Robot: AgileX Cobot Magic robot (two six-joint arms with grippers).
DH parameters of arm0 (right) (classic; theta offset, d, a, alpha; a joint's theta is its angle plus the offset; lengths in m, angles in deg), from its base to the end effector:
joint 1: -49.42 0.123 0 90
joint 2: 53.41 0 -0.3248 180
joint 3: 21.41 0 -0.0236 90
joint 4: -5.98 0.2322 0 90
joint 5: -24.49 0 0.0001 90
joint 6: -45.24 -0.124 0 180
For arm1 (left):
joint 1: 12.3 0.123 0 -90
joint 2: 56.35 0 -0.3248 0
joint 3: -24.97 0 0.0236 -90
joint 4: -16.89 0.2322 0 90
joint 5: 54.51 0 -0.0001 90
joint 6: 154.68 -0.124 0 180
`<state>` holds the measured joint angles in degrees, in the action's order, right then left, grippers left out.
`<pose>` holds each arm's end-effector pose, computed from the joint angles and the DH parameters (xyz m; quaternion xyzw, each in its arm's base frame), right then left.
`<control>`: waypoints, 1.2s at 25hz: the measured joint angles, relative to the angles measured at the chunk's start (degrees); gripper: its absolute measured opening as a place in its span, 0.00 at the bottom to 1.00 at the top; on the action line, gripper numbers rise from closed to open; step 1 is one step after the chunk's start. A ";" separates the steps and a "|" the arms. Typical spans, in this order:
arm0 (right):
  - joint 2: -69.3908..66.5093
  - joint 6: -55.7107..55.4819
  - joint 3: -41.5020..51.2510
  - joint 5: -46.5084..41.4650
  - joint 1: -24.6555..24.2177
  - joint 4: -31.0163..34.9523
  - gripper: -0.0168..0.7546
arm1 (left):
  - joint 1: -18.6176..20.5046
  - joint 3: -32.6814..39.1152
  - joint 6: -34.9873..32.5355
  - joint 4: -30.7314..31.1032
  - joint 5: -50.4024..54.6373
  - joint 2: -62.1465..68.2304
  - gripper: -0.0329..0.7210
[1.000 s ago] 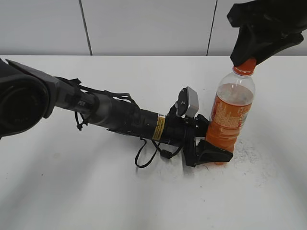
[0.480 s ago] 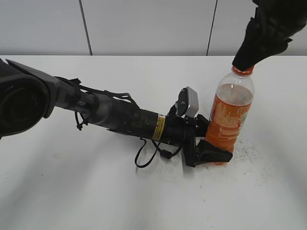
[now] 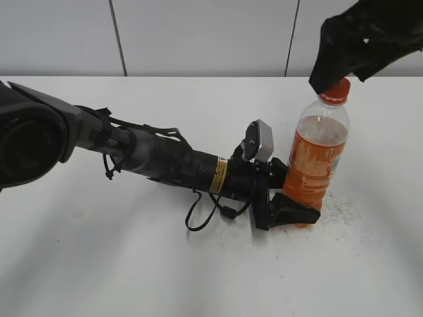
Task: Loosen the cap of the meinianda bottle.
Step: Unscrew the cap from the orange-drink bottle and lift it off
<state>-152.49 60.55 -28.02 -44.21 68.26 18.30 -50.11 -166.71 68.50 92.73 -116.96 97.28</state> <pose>0.2990 0.1281 0.3426 -0.2669 0.9441 0.1100 0.1593 0.3370 -0.3964 0.0703 0.5764 0.5320 -0.4926 0.3769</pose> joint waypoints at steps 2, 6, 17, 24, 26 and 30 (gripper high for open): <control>0.00 -9.57 0.00 0.44 0.00 0.00 0.72 | 0.00 0.00 0.00 0.00 0.00 0.00 0.78; 0.00 -14.11 0.00 0.50 0.00 0.00 0.55 | 0.00 0.00 0.00 0.05 -0.05 0.00 0.78; 0.00 7.24 0.00 -0.29 0.05 0.98 0.36 | 0.00 0.00 -0.06 0.17 -0.02 0.00 0.78; 0.16 28.61 -0.11 -0.56 0.05 1.21 0.36 | 0.00 0.00 -0.06 0.17 0.01 -0.04 0.78; 0.16 26.58 -0.11 -0.30 0.05 1.38 0.40 | 0.00 0.00 -0.06 0.11 0.01 -0.04 0.78; 0.05 11.43 -0.04 1.80 0.05 1.38 0.68 | 0.00 0.00 0.00 0.22 0.01 -0.04 0.78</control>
<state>-152.44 71.98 -28.06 -42.41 68.31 19.68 -50.11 -166.71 68.49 92.96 -116.96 97.24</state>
